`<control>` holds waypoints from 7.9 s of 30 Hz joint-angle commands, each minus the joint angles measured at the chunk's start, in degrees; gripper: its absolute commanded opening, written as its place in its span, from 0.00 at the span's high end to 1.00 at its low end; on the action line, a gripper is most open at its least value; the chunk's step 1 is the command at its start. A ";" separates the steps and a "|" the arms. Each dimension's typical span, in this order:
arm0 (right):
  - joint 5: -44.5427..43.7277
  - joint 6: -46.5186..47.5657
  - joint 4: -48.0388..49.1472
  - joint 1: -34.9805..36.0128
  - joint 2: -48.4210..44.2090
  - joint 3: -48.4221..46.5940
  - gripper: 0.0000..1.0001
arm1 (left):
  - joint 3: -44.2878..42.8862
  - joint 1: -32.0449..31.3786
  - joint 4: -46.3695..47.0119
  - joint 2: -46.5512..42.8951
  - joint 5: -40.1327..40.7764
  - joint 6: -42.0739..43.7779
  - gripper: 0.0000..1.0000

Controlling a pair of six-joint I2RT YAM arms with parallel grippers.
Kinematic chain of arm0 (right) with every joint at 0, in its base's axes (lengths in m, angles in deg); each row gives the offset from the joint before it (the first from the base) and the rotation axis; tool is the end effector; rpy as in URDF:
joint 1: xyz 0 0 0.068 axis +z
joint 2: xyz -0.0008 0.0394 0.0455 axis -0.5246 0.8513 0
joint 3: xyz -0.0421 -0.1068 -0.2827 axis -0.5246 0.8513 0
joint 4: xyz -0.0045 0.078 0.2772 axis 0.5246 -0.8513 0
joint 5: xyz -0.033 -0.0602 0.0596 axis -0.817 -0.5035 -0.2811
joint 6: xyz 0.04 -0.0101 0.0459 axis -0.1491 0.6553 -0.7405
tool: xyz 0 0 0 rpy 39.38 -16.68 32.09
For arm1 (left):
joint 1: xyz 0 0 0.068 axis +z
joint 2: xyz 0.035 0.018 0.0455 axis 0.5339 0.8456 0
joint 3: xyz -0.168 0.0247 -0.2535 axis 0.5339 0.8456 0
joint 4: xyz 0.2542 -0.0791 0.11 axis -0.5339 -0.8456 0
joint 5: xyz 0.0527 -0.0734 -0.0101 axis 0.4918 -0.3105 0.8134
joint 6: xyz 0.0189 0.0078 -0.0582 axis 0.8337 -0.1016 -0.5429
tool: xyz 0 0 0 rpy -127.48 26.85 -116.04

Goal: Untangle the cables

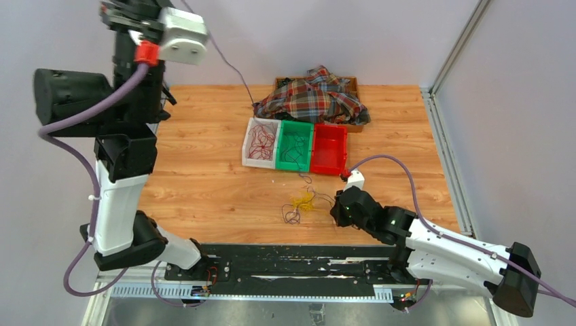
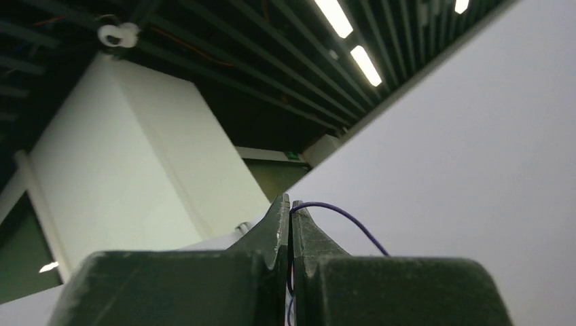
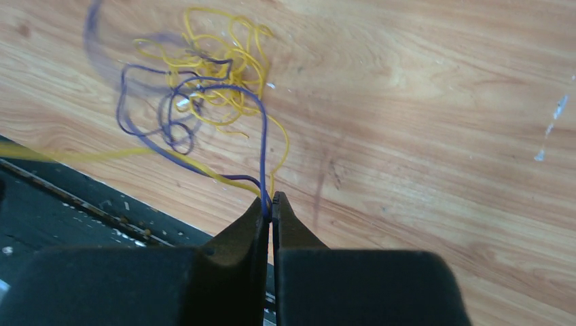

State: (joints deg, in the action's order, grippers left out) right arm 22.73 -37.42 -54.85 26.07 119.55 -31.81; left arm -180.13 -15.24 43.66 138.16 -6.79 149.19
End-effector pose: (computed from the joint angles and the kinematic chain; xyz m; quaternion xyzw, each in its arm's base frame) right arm 0.1147 0.1564 0.2366 -0.0863 0.8808 0.2441 0.3965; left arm 0.1169 -0.1107 0.7510 0.2463 0.2603 0.2808 0.8904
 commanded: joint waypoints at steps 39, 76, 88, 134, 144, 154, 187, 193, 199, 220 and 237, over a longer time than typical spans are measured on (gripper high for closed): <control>-4.07 0.45 -3.78 -0.94 -13.93 3.06 0.99 | 39.30 1.97 8.25 2.49 0.51 -6.34 0.99; -3.66 -4.34 -4.47 -0.94 -15.14 5.36 0.99 | 26.24 6.79 11.82 16.83 3.11 -13.97 0.99; -3.59 -4.72 -4.43 -0.94 -15.45 5.61 0.99 | 23.31 7.34 15.70 19.00 2.90 -10.79 0.99; -4.76 -7.02 -4.67 -0.94 -16.53 7.21 1.00 | 34.53 7.54 -16.34 30.41 -4.37 -25.26 1.00; -5.76 -7.11 -5.07 -0.94 -16.22 7.39 0.99 | 32.88 4.30 -16.60 34.74 -8.92 -31.39 1.00; -5.67 -7.95 -5.77 -0.94 -16.82 7.83 0.99 | 32.91 6.14 -13.02 39.38 -4.74 -36.67 1.00; -5.43 -9.21 -6.96 -0.89 -17.70 8.21 0.99 | 18.51 13.07 -41.39 39.41 -27.97 -39.27 0.20; -5.67 -9.48 -7.01 -0.93 -17.31 8.02 0.99 | 14.39 12.49 -41.36 44.06 -34.00 -38.53 0.29; -5.51 -9.65 -7.23 -0.94 -17.39 8.01 0.99 | 11.37 12.26 -41.44 49.31 -27.61 -34.53 0.44; -5.51 -7.27 -9.08 -0.94 -14.92 3.46 0.99 | 23.32 12.97 -45.73 35.10 -28.02 -34.73 0.07; -7.10 -11.39 -12.68 -1.02 -12.54 3.35 0.98 | 58.26 5.28 -48.73 16.21 -42.74 -47.12 0.09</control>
State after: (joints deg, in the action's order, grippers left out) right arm 18.18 -47.00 -64.89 25.79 107.73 -27.00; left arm -125.21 -6.93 -4.99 153.05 -43.31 108.74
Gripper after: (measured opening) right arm 0.015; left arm 0.922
